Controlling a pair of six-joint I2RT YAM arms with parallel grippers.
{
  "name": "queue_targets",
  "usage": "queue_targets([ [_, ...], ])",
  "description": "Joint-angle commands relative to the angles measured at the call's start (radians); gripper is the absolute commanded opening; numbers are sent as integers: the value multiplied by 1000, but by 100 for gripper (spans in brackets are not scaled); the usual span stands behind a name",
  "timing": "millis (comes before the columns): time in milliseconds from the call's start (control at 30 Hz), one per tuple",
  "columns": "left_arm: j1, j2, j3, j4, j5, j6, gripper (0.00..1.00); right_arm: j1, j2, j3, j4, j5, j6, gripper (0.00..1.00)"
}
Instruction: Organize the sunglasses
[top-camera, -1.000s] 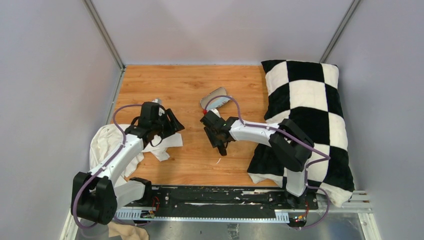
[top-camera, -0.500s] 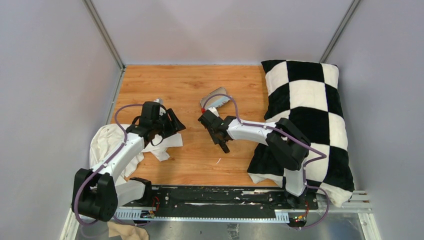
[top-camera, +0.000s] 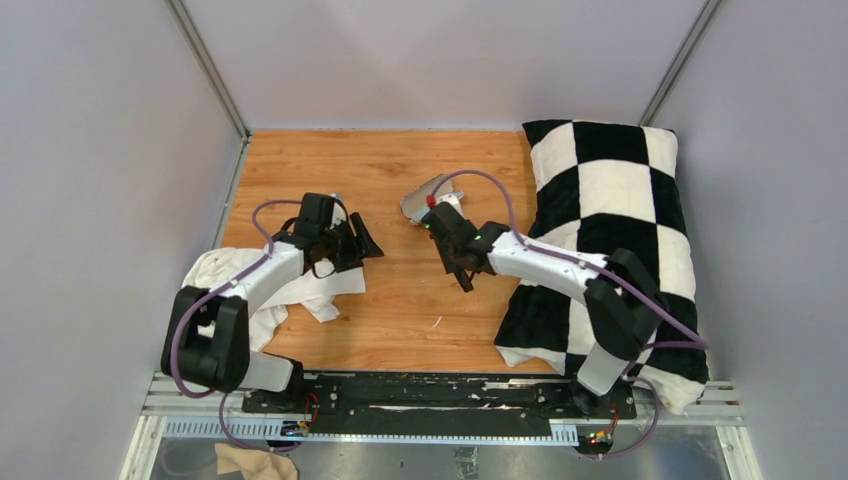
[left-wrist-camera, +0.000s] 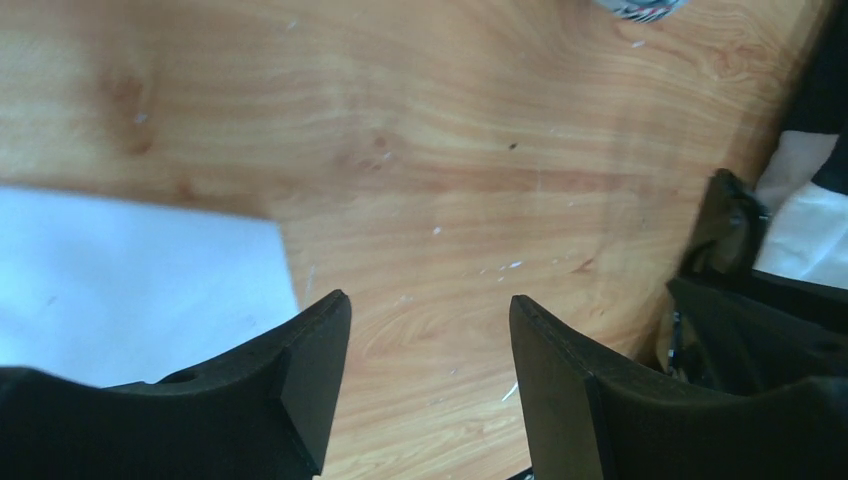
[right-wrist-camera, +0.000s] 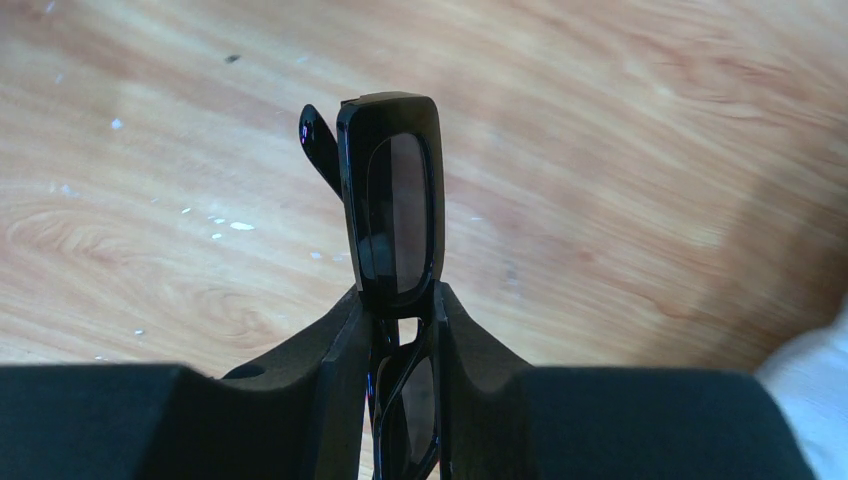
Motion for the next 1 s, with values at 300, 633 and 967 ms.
queue_targets([
  [300,-180,405,441,86,-189,-84,67,-233,-255,-169,-36,-12,26,19],
  [633,-178,623,706,2,-386,-30,60,-245,-304,-197,-48,-21,35,20],
  [967,-177,672,705,17,-427,24,52,-248,-310,-203,-54,-27,39,20],
])
